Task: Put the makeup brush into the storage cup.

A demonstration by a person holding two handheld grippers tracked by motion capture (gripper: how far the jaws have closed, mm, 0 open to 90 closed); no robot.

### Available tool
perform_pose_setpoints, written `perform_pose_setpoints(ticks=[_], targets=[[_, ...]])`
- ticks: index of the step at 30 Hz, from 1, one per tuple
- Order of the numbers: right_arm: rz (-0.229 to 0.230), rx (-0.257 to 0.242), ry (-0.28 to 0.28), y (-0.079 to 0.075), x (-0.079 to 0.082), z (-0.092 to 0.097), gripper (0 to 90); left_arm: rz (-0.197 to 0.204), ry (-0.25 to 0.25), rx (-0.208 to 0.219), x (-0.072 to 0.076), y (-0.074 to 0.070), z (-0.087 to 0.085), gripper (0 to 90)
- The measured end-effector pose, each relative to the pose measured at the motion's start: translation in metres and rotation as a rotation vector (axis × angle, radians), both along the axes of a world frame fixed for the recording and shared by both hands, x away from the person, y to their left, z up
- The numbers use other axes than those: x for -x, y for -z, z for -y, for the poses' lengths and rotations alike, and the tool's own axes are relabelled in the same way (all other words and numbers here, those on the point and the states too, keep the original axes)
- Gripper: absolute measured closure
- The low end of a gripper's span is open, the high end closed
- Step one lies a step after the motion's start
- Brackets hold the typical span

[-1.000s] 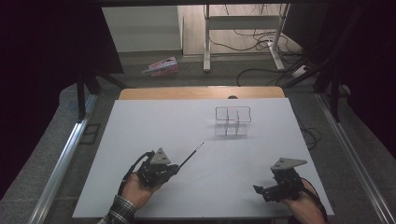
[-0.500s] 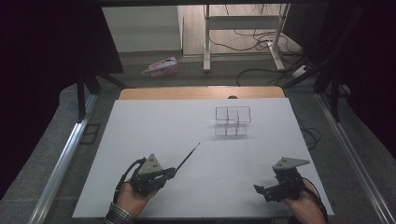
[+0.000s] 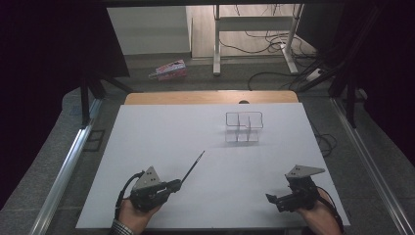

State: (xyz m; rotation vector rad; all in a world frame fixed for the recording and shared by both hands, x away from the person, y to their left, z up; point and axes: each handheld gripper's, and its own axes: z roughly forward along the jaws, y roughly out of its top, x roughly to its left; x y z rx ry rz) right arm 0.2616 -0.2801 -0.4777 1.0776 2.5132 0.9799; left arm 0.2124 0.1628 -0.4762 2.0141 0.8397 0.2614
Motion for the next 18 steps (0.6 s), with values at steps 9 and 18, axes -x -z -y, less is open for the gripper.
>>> perform_pose_setpoints(ticks=[9,18], targets=[[0.017,-0.014,-0.02,-0.0002,0.0004,-0.0002,0.0,0.003,0.027,0.048,0.0011,0.0005,0.0004,85.4],[0.048,-0.114,-0.04,-0.0068,0.003,-0.0027,0.0,0.022,0.052,0.063,0.0008,0.0006,0.0035,85.3]])
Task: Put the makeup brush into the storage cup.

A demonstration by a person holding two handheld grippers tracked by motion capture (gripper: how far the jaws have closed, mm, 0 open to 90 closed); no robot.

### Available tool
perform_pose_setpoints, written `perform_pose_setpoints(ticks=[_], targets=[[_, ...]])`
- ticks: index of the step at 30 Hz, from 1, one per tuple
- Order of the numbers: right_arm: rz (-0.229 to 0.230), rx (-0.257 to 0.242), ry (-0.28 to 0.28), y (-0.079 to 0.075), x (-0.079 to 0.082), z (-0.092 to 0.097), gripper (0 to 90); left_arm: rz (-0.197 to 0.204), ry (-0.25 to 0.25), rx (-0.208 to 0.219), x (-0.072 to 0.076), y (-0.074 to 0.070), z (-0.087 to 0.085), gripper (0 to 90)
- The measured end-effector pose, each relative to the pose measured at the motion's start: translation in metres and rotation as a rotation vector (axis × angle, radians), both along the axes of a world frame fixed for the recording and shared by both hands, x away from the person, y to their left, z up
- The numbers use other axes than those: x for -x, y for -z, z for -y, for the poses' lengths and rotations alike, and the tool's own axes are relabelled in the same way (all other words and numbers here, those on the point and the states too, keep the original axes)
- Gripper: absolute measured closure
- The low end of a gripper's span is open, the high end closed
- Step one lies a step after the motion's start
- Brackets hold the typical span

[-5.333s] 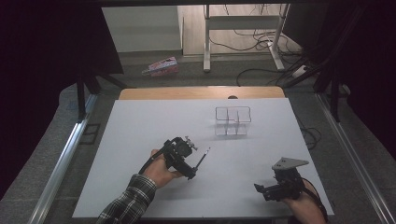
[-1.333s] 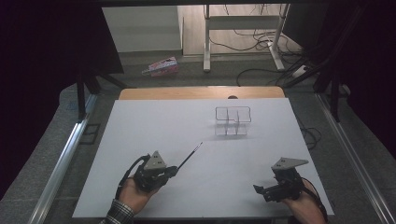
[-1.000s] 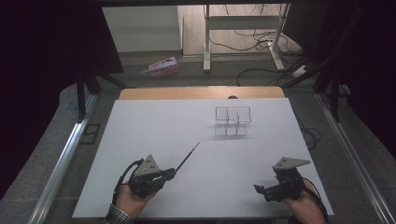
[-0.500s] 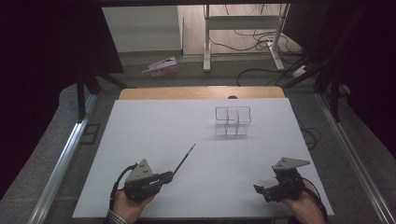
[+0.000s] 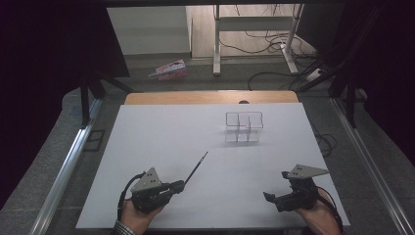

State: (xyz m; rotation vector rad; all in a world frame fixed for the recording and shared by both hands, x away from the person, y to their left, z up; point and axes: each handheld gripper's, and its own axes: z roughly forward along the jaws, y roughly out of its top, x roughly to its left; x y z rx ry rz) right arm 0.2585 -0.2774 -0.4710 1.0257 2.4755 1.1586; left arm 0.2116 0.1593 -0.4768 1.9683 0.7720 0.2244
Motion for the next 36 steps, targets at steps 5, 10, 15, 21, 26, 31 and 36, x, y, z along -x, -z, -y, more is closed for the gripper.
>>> perform_pose_setpoints(ticks=[5,10,15,21,26,31,36], targets=[[0.009,-0.042,-0.014,-0.004,-0.001,-0.003,0.0,0.0,-0.001,-0.002,-0.001,0.001,0.001,85.3],[-0.003,-0.107,-0.025,-0.008,-0.003,-0.008,0.0,0.007,0.0,0.0,0.0,0.001,0.001,85.3],[-0.003,-0.136,-0.042,-0.011,-0.004,-0.013,0.0,0.009,0.001,-0.002,0.0,0.001,0.003,85.3],[-0.01,-0.165,-0.062,-0.014,-0.008,-0.023,0.0,0.012,0.005,0.002,0.0,0.001,0.004,85.3],[-0.01,-0.164,-0.065,-0.015,-0.012,-0.032,0.0,0.014,0.005,0.005,0.0,0.001,0.005,85.3],[-0.012,-0.19,-0.075,-0.018,-0.017,-0.042,0.5,0.014,0.007,0.006,0.0,0.001,0.006,85.3],[-0.018,-0.223,-0.108,-0.02,-0.021,-0.051,0.5,0.012,0.008,0.012,0.0,0.001,0.007,85.3]])
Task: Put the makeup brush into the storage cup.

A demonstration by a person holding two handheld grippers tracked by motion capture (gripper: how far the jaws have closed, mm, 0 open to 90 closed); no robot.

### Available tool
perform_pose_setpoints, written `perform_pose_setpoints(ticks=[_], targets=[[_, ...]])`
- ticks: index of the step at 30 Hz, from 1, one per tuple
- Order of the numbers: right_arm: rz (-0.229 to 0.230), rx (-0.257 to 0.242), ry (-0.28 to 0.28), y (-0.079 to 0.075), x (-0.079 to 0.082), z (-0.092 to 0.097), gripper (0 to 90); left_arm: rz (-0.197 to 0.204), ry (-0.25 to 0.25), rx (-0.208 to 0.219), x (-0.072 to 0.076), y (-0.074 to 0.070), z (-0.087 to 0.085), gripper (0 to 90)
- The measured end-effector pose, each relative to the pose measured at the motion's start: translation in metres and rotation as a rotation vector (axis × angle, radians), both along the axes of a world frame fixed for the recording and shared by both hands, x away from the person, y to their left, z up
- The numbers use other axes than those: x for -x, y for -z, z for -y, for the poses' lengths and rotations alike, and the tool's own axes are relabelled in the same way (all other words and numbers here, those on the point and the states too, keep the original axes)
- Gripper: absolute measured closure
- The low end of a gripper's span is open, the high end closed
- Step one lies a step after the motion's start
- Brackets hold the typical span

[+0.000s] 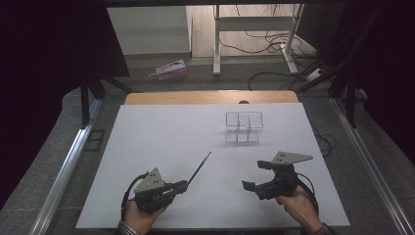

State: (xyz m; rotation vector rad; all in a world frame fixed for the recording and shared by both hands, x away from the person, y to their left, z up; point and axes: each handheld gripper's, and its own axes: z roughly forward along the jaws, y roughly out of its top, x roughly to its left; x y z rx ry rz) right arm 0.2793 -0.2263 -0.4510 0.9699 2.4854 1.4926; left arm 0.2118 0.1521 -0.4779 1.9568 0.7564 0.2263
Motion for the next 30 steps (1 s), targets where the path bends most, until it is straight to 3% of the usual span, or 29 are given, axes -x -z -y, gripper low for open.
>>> perform_pose_setpoints(ticks=[8,19,30], targets=[[-0.024,-0.042,-0.038,-0.001,-0.008,-0.017,0.7,-0.013,-0.001,-0.003,-0.001,0.002,0.004,85.3],[-0.036,-0.052,-0.059,-0.005,-0.013,-0.038,1.9,-0.022,0.003,0.007,-0.003,0.004,0.01,85.2],[-0.094,-0.098,-0.096,-0.011,-0.018,-0.059,1.6,-0.017,0.009,0.02,-0.003,0.005,0.016,85.3]])
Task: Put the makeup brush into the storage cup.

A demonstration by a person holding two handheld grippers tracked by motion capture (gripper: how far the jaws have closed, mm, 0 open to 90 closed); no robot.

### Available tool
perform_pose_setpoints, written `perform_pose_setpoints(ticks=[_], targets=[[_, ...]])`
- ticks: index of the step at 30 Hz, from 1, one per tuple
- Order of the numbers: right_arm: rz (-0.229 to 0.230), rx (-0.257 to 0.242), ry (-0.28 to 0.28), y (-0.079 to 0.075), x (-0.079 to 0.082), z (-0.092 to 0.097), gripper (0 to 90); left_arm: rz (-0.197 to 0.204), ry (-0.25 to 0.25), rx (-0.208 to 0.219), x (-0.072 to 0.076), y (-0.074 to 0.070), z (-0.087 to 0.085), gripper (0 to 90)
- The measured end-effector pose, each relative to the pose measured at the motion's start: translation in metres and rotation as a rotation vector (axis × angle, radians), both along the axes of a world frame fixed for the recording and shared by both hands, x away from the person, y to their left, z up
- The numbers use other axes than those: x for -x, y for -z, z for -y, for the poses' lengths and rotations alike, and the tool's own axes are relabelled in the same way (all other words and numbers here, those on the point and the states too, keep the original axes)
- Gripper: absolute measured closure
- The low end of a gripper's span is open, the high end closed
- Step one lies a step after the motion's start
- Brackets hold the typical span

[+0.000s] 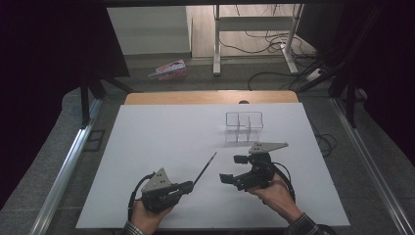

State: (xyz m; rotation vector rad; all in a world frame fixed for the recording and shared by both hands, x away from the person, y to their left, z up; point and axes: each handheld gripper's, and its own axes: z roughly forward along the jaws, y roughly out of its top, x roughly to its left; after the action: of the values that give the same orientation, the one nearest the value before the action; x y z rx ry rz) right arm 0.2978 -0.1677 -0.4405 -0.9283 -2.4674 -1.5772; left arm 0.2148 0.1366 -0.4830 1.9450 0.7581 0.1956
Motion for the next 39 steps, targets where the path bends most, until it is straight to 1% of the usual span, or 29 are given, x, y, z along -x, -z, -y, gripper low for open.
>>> perform_pose_setpoints(ticks=[3,7,12,14,15,20,23,26,28,31,32,34,35,36,39], targets=[[-0.025,-0.012,-0.014,-0.001,-0.001,-0.007,1.7,0.002,0.004,0.001,0.001,0.0,0.002,85.3],[-0.042,-0.028,-0.028,-0.002,-0.003,-0.016,3.7,0.004,0.008,-0.001,0.001,0.0,0.004,85.3],[-0.048,-0.042,-0.039,-0.004,-0.004,-0.026,9.5,0.008,0.011,-0.004,0.002,0.0,0.005,85.3],[-0.059,-0.043,-0.04,-0.004,-0.005,-0.029,14.9,0.01,0.012,-0.005,0.002,0.0,0.006,85.3],[-0.059,-0.043,-0.04,-0.004,-0.005,-0.029,14.9,0.01,0.012,-0.005,0.002,0.0,0.006,85.3],[-0.092,-0.054,-0.048,-0.005,-0.007,-0.032,31.6,0.014,0.015,-0.011,0.003,0.0,0.007,85.3],[-0.12,-0.071,-0.05,-0.004,-0.009,-0.031,43.9,0.012,0.015,-0.013,0.003,0.0,0.008,85.3],[-0.145,-0.091,-0.054,-0.003,-0.01,-0.03,53.2,0.012,0.017,-0.02,0.003,0.001,0.008,85.2],[-0.161,-0.107,-0.056,-0.002,-0.012,-0.03,60.9,0.012,0.018,-0.02,0.003,0.001,0.009,85.3],[-0.191,-0.132,-0.066,-0.001,-0.013,-0.028,76.6,0.01,0.019,-0.02,0.003,0.001,0.009,85.2],[-0.2,-0.142,-0.069,-0.001,-0.013,-0.027,80.5,0.009,0.019,-0.021,0.003,0.001,0.009,85.1],[-0.239,-0.179,-0.091,0.001,-0.015,-0.026,84.2,0.007,0.021,-0.024,0.002,0.002,0.009,84.8],[-0.257,-0.186,-0.091,0.001,-0.015,-0.026,84.5,0.004,0.022,-0.025,0.002,0.002,0.009,84.7],[-0.251,-0.186,-0.093,0.001,-0.015,-0.026,84.6,0.002,0.023,-0.029,0.002,0.002,0.01,84.4],[-0.246,-0.177,-0.095,0.0,-0.014,-0.026,84.8,-0.008,0.022,-0.025,0.001,0.003,0.009,82.7]])
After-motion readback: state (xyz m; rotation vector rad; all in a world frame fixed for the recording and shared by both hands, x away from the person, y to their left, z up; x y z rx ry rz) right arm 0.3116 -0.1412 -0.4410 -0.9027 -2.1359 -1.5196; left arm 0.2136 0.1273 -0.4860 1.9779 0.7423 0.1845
